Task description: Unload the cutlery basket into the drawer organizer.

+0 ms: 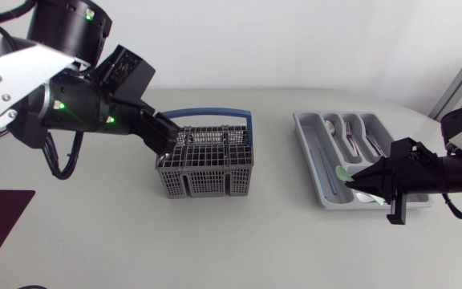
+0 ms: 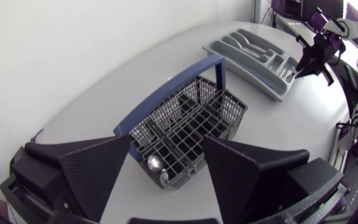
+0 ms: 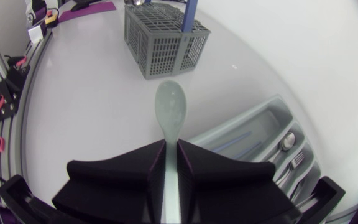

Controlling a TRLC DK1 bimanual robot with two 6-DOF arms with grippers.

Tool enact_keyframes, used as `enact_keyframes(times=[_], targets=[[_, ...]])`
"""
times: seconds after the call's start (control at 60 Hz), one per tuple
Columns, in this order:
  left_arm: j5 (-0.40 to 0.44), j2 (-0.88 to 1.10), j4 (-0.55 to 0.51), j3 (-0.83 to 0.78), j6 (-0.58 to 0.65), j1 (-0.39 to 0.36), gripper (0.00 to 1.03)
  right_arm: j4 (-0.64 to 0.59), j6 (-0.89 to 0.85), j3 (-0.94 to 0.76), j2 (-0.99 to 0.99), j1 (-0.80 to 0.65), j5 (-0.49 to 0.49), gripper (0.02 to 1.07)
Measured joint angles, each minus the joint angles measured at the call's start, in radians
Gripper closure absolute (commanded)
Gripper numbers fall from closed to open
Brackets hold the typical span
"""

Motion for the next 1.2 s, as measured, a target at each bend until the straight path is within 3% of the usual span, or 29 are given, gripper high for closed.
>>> enact_keyframes(times=[0.2, 0.367, 0.567, 0.8, 1.033, 1.2], targets=[[0.0, -0.024, 0.008, -0.099, 0.018, 0.031, 0.07, -0.116, -0.322, 0.143, 0.233, -0.152, 0.039, 1.01], [0.0, -0.038, 0.016, -0.136, 0.024, 0.044, 0.07, -0.121, -0.488, 0.196, 0.337, -0.206, 0.122, 1.01], [0.0, -0.06, 0.016, -0.14, 0.024, 0.044, 0.07, -0.054, -0.608, 0.206, 0.399, -0.214, 0.225, 1.01], [0.0, -0.07, 0.015, -0.147, 0.024, 0.044, 0.07, 0.054, -0.634, 0.206, 0.426, -0.203, 0.311, 1.0], [0.0, -0.082, 0.007, -0.154, 0.024, 0.043, 0.07, 0.162, -0.628, 0.168, 0.427, -0.171, 0.335, 0.65], [0.0, -0.099, -0.008, -0.157, 0.024, 0.042, 0.06, 0.171, -0.592, 0.137, 0.371, -0.166, 0.327, 0.48]])
